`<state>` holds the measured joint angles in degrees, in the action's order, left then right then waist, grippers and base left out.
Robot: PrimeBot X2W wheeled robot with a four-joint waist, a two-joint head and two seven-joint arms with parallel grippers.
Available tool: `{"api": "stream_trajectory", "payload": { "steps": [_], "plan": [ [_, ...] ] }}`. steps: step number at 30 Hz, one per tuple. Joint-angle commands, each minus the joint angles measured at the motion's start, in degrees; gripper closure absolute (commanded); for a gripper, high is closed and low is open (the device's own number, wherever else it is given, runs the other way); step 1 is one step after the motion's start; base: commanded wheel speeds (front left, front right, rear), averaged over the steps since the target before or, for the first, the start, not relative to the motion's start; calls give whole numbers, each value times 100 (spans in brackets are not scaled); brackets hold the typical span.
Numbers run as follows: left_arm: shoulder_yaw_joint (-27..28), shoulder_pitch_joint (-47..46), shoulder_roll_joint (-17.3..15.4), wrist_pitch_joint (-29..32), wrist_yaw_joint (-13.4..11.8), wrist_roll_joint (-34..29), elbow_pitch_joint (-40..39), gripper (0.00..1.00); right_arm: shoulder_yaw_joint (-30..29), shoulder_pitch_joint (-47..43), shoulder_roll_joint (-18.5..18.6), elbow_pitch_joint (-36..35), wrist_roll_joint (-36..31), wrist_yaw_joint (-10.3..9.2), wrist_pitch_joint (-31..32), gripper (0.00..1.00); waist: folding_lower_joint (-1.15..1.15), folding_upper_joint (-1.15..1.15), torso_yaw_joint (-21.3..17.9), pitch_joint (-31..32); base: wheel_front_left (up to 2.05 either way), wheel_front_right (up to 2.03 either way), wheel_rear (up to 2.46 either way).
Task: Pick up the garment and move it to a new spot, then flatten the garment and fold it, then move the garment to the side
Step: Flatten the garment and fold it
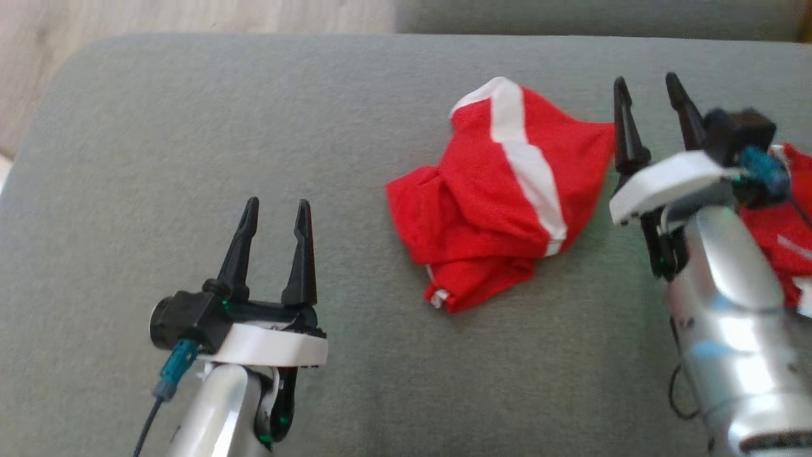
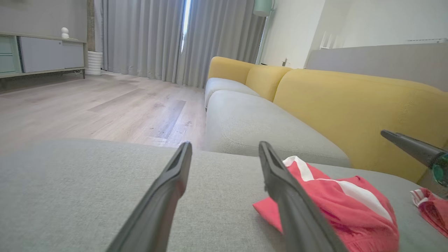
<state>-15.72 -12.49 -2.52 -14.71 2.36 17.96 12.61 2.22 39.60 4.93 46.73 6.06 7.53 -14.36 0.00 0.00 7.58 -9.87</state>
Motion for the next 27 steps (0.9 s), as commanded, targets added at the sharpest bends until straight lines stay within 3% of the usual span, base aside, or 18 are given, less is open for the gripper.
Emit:
{"api": "stream_trajectory", "payload": {
  "steps": [1,14,23,27],
  "plan": [
    [236,-73,-36,-29,15,-53,-221,0,92,-131,-129,-385,33,-4,-61,0,0,0,-232,155,0,0,0],
    [337,76,-36,-29,79,-181,-289,0,251,-2642,-203,-2793,733,-4,-63,0,0,0,-1100,407,0,0,0],
    [292,-30,-36,-29,153,-285,-249,0,190,-2946,-204,-3272,738,-4,-63,0,0,0,-1340,328,0,0,0],
    [-126,-350,-36,-29,250,-420,-59,0,90,-2927,-204,-3278,702,-4,-63,0,0,0,-1418,217,0,0,0]
  ]
}}
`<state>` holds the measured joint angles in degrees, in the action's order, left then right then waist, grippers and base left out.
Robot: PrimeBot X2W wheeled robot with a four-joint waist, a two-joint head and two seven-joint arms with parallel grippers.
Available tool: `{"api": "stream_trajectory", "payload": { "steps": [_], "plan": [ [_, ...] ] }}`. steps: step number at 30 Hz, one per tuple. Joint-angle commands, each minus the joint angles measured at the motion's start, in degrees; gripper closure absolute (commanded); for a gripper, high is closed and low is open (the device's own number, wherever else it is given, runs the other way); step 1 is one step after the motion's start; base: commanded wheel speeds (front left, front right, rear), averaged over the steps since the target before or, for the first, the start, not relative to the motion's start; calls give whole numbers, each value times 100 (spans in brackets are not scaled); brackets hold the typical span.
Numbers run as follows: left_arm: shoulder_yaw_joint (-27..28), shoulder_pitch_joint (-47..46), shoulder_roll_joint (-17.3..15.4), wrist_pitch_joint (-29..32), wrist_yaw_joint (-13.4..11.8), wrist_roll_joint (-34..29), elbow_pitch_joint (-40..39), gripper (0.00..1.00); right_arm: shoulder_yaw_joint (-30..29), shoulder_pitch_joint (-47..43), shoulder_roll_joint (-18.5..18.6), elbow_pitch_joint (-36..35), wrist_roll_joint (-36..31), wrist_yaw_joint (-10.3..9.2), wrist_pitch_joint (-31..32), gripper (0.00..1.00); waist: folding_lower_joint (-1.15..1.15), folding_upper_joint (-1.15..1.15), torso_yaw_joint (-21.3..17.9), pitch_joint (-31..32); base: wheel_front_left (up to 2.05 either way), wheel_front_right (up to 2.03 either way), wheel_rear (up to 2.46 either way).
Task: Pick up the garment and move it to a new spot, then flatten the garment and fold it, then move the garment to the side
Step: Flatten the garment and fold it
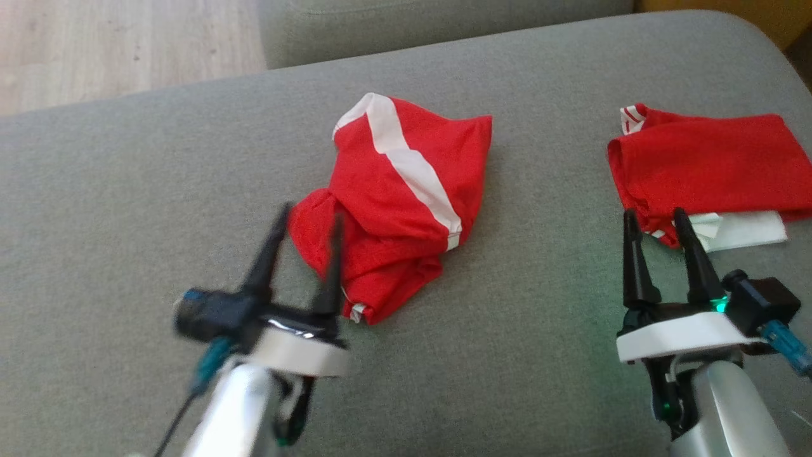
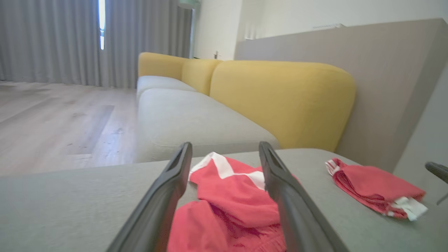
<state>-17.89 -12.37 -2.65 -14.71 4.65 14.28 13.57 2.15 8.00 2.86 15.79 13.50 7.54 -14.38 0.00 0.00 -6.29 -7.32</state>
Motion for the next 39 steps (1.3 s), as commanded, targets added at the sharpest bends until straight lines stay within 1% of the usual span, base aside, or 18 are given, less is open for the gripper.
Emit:
{"api": "stream_trajectory", "payload": {
  "steps": [1,4,7,9,12,17,23,26,29,30,31,32,33,39],
  "plan": [
    [-93,-468,-22,-29,47,-96,-41,0,63,231,2,-164,-43,-5,-62,0,0,0,-51,-62,0,0,0],
    [-699,-846,-22,64,92,-175,339,0,15,231,2,-78,-29,-5,-62,0,0,0,-128,-137,0,0,0],
    [-1279,-1192,-22,438,75,-168,735,0,68,268,2,-15,-4,-5,-62,0,0,0,-238,-206,0,0,0],
    [-1585,-1374,-22,691,-6,-141,960,0,115,307,2,14,30,-5,-62,0,0,0,-323,-259,0,0,0],
    [-1923,-1590,-22,992,-204,-102,1279,0,164,352,2,40,101,-5,-62,0,0,0,-443,-323,0,0,0],
    [-2242,-1907,-22,1179,-562,-221,1798,0,246,402,2,97,239,-5,-62,0,0,0,-622,-437,0,0,0],
    [-2377,-2198,-34,1094,-999,-549,2341,0,312,422,2,121,349,-5,-62,0,0,0,-772,-504,0,0,0],
    [-2410,-2306,-46,1105,-1131,-644,2552,0,333,428,2,119,384,-5,-62,0,0,0,-808,-523,0,0,0],
    [-2428,-2401,-46,1130,-1180,-666,2710,0,345,437,2,121,403,-5,-62,0,0,0,-814,-547,0,0,0],
    [-2432,-2430,-46,1141,-1185,-665,2758,9,344,440,2,123,407,-5,-62,0,0,0,-811,-551,0,0,0],
    [-2434,-2456,-46,1145,-1183,-658,2800,53,343,445,2,126,412,-5,-62,0,0,0,-806,-556,0,0,0],
    [-2433,-2480,-45,1139,-1179,-648,2837,93,344,450,2,130,420,-5,-62,0,0,0,-800,-558,0,0,0],
    [-2420,-2501,-45,1117,-1173,-625,2861,100,348,454,2,133,428,-5,-62,0,0,0,-791,-559,0,0,0],
    [-2267,-2605,-41,797,-1166,-419,2796,100,374,442,2,171,410,-5,-62,0,0,0,-696,-510,0,0,0]
  ]
}}
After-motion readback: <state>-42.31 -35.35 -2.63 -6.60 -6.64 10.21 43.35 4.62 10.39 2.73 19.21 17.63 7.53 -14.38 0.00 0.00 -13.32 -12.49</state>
